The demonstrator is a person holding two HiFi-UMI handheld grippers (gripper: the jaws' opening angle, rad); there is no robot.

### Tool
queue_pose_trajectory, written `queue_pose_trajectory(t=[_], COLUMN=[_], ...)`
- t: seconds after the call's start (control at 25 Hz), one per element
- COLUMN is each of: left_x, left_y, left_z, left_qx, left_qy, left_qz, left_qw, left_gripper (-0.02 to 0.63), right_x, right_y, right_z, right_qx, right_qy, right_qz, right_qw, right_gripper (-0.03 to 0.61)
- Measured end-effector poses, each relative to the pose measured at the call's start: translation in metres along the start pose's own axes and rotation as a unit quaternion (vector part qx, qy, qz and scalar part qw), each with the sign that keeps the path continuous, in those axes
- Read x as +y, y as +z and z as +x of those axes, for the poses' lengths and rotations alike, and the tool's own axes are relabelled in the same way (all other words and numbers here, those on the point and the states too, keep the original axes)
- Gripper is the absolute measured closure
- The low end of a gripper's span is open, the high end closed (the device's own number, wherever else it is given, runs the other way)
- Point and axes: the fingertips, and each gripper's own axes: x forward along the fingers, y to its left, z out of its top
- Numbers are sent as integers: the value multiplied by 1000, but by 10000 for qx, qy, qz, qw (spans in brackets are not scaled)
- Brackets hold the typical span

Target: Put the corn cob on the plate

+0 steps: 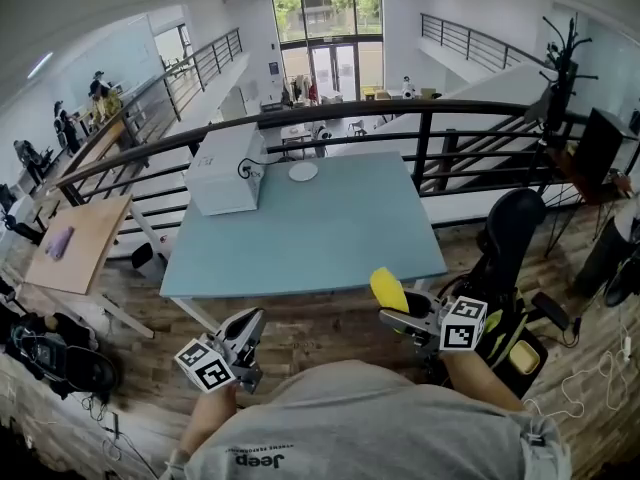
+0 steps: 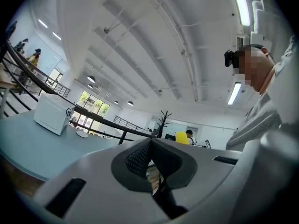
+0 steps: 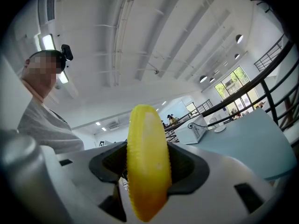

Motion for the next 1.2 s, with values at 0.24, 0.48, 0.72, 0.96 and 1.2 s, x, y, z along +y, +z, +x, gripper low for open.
queue_pose_trajectory(t=[0.24, 0.48, 0.72, 0.96, 1.2], left_x=[-13, -7, 22, 84, 149], left_y=[-16, -21, -20, 0, 49], left_z=[25, 33, 36, 46, 55], left_qx=[122, 187, 167, 83, 102], left_qy=[-38, -41, -156, -476, -871], left_qz=[-52, -98, -212, -328, -239], left_qw=[9999, 9998, 9995, 9983, 9959], left_gripper=[604, 604, 604, 604, 604], right_x=[-9, -17, -31, -52, -70], right_y=[-3, -3, -4, 8, 38], right_z=[-24, -24, -1, 44, 108], right_qx=[6, -1, 78, 48, -161], right_qy=[16, 14, -124, -453, -791], right_qz=[36, 60, 61, -89, -167], right_qw=[10000, 10000, 9999, 9989, 9966], right_gripper=[319, 319, 319, 319, 319])
